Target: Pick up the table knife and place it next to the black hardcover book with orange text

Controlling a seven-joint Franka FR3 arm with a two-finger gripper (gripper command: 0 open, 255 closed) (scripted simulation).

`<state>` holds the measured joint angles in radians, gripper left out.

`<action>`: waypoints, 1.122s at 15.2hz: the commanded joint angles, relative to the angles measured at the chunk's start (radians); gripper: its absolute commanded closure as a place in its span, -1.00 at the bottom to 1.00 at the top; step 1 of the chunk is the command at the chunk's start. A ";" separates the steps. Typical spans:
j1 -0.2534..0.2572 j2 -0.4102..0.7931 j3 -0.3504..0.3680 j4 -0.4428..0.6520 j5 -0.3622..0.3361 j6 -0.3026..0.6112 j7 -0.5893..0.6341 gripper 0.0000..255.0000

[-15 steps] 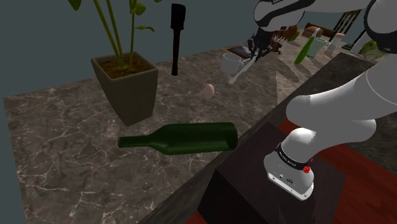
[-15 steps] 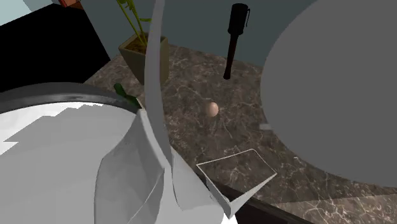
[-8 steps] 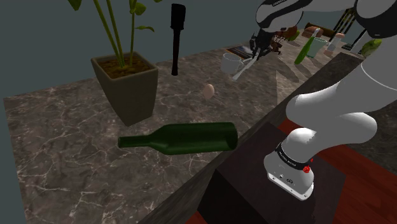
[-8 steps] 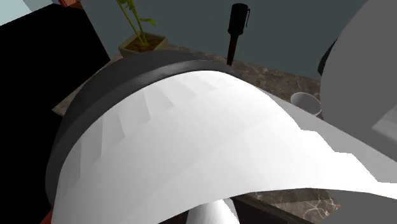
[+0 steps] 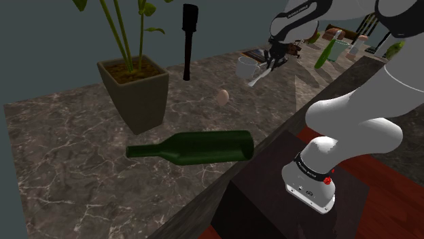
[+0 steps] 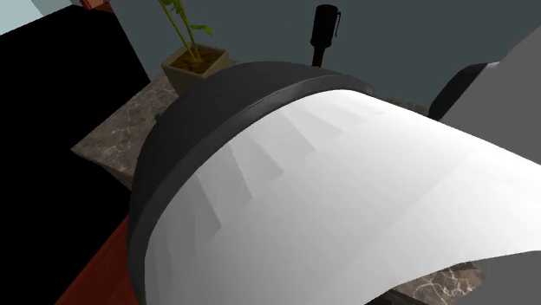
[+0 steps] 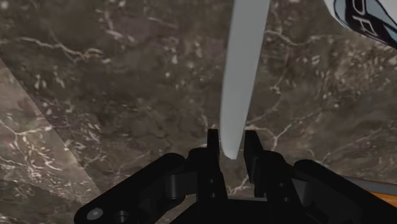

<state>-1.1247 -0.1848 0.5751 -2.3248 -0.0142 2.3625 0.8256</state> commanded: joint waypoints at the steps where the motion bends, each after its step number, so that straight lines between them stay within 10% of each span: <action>1: -0.002 0.014 0.005 -0.016 -0.011 0.028 0.011 1.00; 11: -0.006 0.033 0.011 -0.032 -0.028 0.061 0.026 1.00; 12: -0.006 0.033 0.011 -0.032 -0.028 0.061 0.026 -1.00; 17: -0.006 0.033 0.011 -0.032 -0.028 0.061 0.026 -1.00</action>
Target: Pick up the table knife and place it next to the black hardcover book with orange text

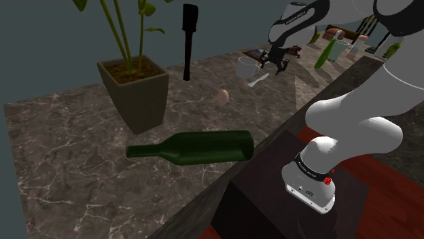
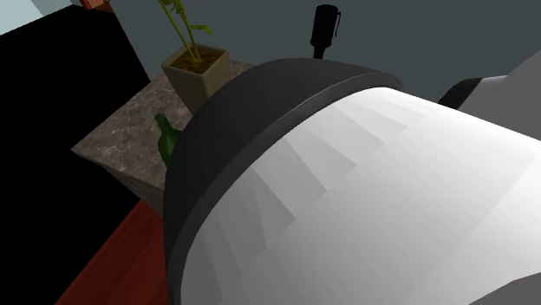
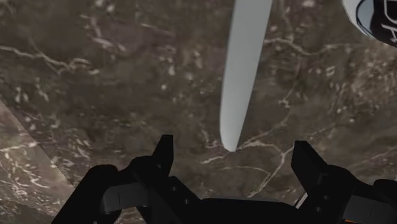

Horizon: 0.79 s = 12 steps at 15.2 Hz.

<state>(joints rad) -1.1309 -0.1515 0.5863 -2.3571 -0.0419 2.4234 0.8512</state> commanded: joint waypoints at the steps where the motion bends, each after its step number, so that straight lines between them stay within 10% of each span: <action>1: 0.007 -0.029 -0.006 0.009 0.024 -0.033 -0.017 -1.00; 12: 0.024 -0.101 -0.025 0.040 0.073 -0.128 -0.053 -1.00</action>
